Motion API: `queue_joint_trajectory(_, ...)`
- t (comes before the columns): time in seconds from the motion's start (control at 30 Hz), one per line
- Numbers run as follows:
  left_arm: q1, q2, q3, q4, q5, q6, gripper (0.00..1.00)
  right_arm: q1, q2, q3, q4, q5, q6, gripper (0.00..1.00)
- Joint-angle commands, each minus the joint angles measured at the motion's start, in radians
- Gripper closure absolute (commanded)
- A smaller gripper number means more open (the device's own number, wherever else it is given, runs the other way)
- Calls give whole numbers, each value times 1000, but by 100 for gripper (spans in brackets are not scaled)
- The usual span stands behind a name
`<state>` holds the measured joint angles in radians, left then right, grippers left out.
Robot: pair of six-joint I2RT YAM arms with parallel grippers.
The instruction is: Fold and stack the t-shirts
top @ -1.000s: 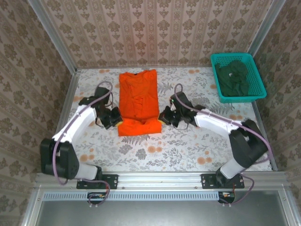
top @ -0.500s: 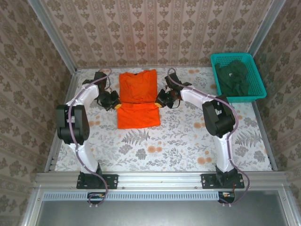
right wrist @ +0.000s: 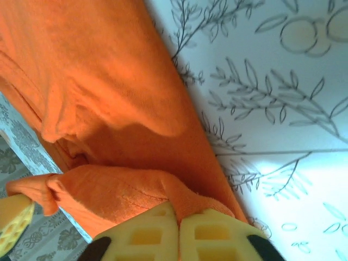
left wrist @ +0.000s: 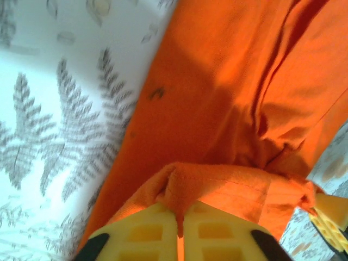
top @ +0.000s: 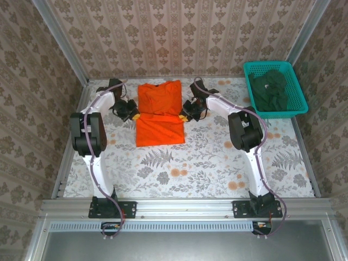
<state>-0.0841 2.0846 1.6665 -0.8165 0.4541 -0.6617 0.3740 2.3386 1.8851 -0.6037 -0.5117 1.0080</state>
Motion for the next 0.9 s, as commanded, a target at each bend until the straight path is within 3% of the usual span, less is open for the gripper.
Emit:
queue_joint_trajectory(0.0,16,47,74,-20,23,-3,76,-22,29,31,-13,-45,71,64)
queue_joint_trajectory(0.07,28,41,91,-14,15,-19,62,-41,21,30,-2,-50,89,55)
queue_joint_trajectory(0.13,36,9,94,-6,0,-24,57,-60,-11,10,4,-33,85,48)
queue_joint_trajectory(0.27,30,-113,35,-8,-73,-13,45,-79,-167,-147,61,-7,50,45)
queue_joint_trajectory(0.4,-31,-277,-170,62,-65,-9,52,-44,-345,-394,194,-31,11,49)
queue_joint_trajectory(0.57,-160,-362,-362,124,-14,13,66,58,-465,-598,323,-48,13,71)
queue_joint_trajectory(0.67,-206,-353,-421,167,1,4,69,109,-447,-615,370,-48,21,78)
queue_joint_trajectory(0.87,-232,-251,-473,194,-35,58,70,139,-322,-591,375,-39,17,80)
